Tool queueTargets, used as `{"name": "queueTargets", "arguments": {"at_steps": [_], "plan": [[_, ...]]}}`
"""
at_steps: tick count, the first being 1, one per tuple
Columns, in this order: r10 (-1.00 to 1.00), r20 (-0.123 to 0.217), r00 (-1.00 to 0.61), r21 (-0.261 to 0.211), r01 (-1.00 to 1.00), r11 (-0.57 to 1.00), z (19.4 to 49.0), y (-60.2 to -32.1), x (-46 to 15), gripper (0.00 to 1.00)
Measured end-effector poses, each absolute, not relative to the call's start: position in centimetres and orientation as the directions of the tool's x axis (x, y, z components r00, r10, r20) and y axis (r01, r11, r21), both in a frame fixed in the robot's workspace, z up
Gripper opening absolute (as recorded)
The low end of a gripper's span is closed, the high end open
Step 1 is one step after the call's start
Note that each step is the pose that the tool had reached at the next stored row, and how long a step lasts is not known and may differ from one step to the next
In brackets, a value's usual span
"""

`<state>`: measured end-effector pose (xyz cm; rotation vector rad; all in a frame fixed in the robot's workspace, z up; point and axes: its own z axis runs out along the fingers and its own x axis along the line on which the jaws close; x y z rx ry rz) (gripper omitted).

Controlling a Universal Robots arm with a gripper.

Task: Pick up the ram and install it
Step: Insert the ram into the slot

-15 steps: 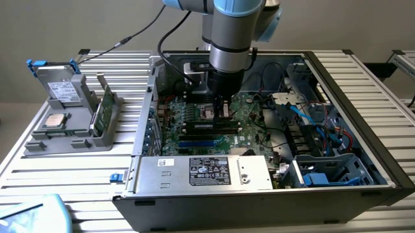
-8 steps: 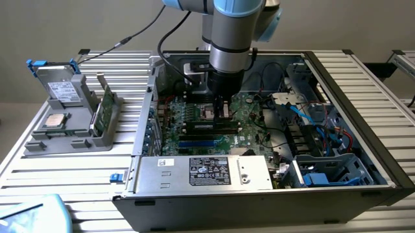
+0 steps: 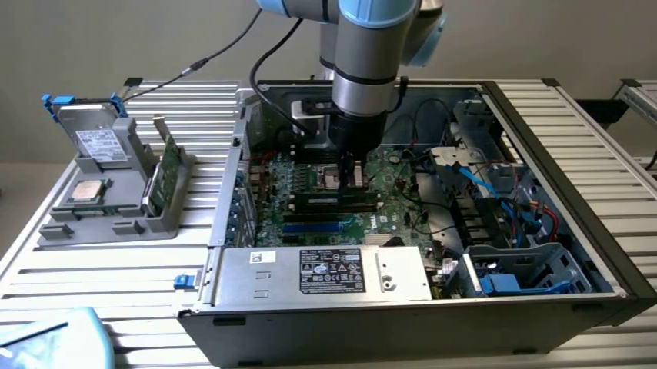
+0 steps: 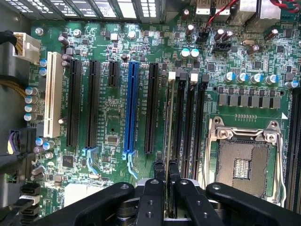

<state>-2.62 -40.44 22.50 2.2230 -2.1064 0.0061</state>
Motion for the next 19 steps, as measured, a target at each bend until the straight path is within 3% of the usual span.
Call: {"name": "queueTargets", "arguments": {"at_steps": [19], "plan": [[-0.997,0.057,0.049,0.055,-0.997,-0.046,22.20,-40.32,-2.60,0.14]]}}
